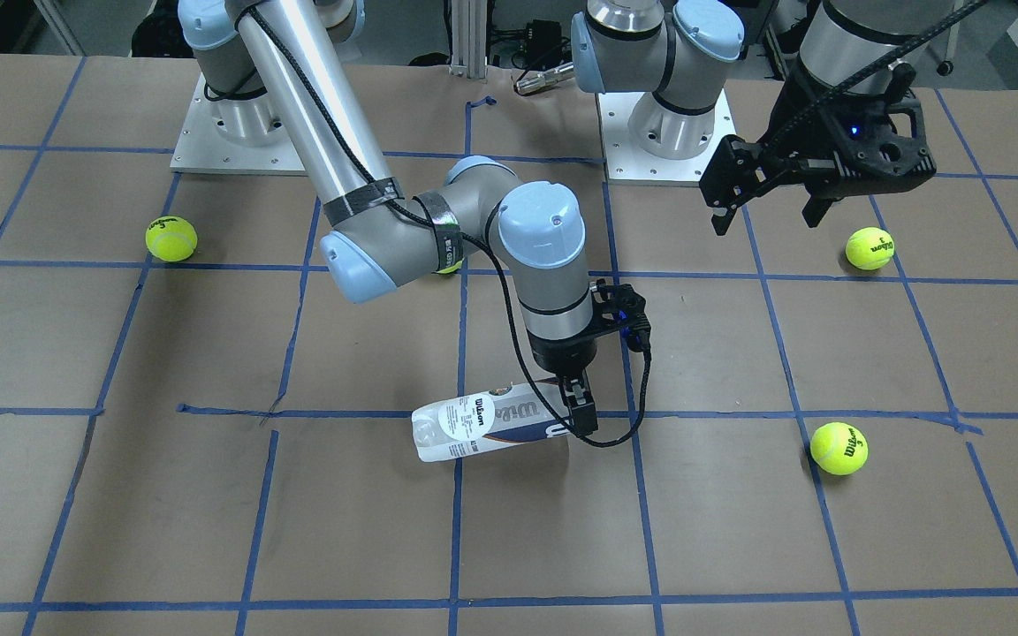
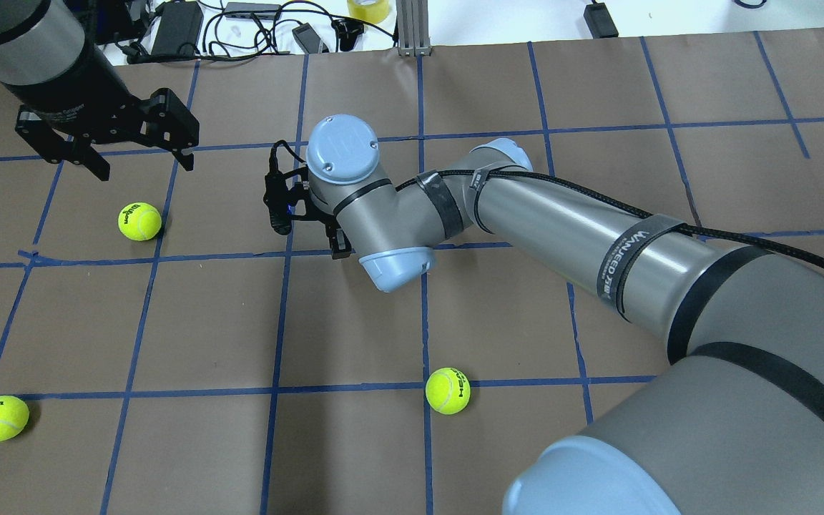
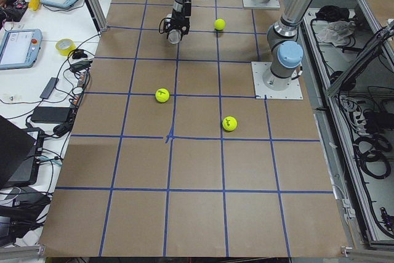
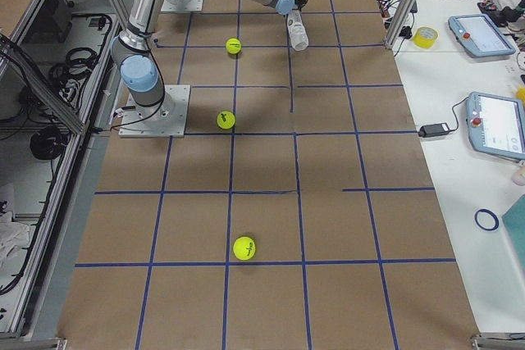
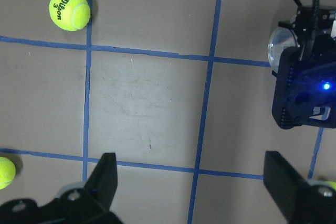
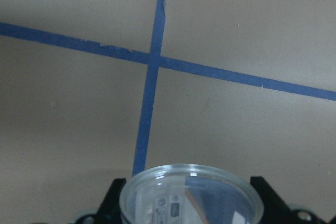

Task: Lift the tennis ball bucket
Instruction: 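Lay the can on its side and open the right gripper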

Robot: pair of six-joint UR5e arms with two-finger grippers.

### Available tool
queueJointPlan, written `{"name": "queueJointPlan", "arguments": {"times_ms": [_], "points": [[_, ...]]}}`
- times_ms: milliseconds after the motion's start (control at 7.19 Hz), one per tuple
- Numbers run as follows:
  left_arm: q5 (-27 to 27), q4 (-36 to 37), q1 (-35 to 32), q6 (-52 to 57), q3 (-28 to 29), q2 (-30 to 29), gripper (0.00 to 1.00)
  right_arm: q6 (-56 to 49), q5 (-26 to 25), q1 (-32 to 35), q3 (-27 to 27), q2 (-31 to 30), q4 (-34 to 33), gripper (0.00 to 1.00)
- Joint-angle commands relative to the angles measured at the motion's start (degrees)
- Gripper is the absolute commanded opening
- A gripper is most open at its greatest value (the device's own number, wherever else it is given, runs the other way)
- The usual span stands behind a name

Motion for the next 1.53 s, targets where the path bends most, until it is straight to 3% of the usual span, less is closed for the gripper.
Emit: {"name": "queueJointPlan", "arguments": {"times_ms": [0, 278, 557, 835, 974, 1252, 1391], "points": [[0.0, 0.0, 0.0, 0.0, -0.4, 0.1, 1.0, 3.2, 0.1, 0.1, 0.3, 0.2, -0.3, 1.0], [0.5, -0.1, 0.0, 0.0, 0.2, 0.1, 1.0, 3.0, -1.9, -0.9, -0.9, -0.8, 0.3, 1.0], [0.6, -1.5, 0.1, 0.0, 0.3, 0.1, 1.0, 3.2, -1.3, -6.9, -4.2, -6.3, 14.9, 1.0], [0.6, -1.0, 0.2, 0.0, 0.3, -0.7, 1.0, 3.2, 2.9, -15.4, -4.2, -12.7, 21.2, 1.0], [-0.6, 2.6, 0.2, -0.2, -1.1, -1.9, 1.0, 4.6, 4.4, -17.5, -3.5, -16.2, 25.9, 1.0], [-12.5, 10.7, 0.3, -0.4, -4.4, -6.7, 1.0, 8.7, 3.7, -20.7, -3.4, -23.6, 33.2, 1.0], [-16.7, 19.6, 0.2, -0.8, -8.3, -10.3, 1.0, 12.5, 4.4, -22.9, -3.4, -27.1, 37.4, 1.0]]}}
